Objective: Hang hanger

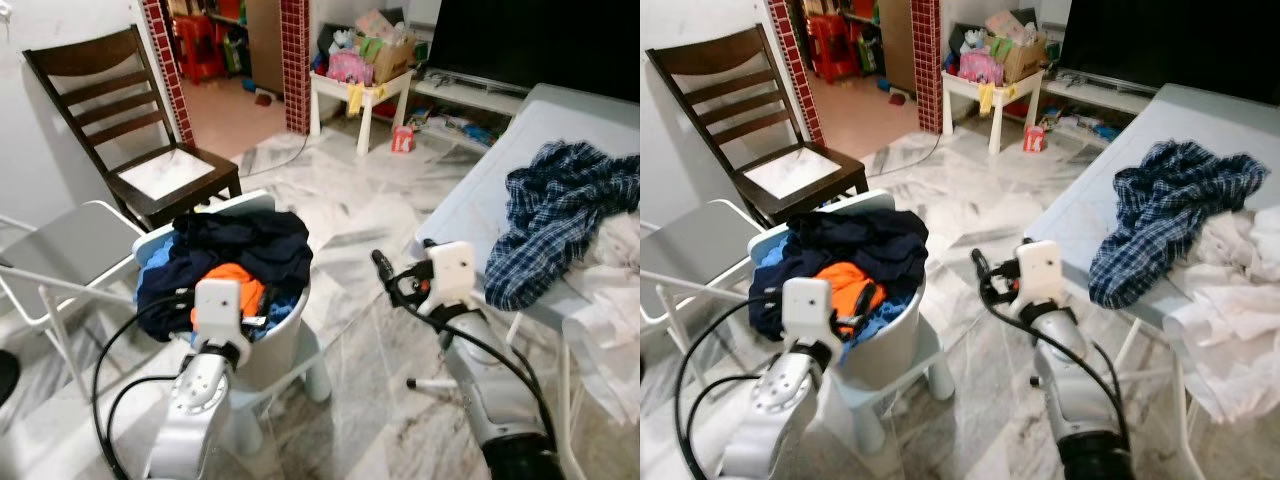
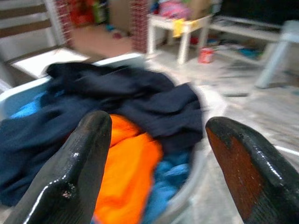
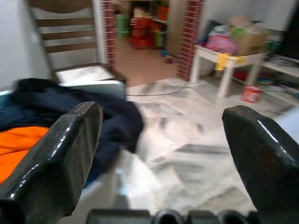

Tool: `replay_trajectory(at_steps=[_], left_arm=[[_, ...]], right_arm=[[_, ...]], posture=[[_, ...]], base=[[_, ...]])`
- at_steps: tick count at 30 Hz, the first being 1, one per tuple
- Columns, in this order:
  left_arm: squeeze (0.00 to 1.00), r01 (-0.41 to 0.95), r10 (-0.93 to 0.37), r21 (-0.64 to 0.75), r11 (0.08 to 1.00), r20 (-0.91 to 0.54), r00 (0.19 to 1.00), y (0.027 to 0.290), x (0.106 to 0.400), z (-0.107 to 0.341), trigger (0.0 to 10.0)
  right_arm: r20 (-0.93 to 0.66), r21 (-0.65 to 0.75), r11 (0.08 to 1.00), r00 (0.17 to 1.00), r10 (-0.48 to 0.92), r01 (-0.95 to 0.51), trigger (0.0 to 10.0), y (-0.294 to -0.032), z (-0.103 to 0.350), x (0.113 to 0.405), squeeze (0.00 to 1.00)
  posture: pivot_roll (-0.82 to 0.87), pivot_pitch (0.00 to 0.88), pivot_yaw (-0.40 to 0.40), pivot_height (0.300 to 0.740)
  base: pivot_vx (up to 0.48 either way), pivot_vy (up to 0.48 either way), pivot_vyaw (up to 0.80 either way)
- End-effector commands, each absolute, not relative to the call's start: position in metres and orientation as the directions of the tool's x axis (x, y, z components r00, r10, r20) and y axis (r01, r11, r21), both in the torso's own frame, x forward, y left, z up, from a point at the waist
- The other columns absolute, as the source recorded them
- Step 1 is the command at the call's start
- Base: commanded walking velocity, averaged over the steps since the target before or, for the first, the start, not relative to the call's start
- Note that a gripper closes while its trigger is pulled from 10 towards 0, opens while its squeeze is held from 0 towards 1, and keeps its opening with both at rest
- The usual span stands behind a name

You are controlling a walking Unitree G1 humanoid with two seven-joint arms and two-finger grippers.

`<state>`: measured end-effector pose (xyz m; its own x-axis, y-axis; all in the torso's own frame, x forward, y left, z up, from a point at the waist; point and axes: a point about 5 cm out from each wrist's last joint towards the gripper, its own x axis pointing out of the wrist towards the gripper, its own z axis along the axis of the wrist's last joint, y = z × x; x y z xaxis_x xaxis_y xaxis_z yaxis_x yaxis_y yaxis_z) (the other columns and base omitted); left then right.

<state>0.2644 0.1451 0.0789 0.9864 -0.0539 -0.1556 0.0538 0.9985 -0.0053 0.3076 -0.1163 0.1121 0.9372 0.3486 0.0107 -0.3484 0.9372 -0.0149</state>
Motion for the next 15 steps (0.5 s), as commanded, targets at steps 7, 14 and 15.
replay_trajectory(at_steps=[7,14,15], left_arm=[[0.00,0.038,-0.039,-0.010,0.999,-0.161,0.986,0.1432,0.2638,0.0785,10.0],[0.00,0.047,-0.050,-0.022,0.999,-0.155,0.987,0.1431,0.2640,0.0788,10.0],[0.00,0.051,-0.053,-0.019,0.999,-0.152,0.987,0.1432,0.2644,0.0792,10.0]], right_arm=[[0.010,-0.048,0.931,0.932,0.363,-0.362,10.0,-0.1174,0.1138,0.3067,0.00],[0.010,-0.047,0.932,0.933,0.361,-0.360,10.0,-0.1174,0.1137,0.3074,0.00],[0.010,-0.040,0.934,0.935,0.355,-0.355,10.0,-0.1176,0.1136,0.3077,0.00]], posture=[[0.00,0.000,-0.016,0.740],[0.00,0.000,-0.016,0.740],[0.00,0.000,-0.015,0.740]], base=[[0.000,0.000,0.71],[0.000,0.000,0.80],[0.000,0.000,0.00]])
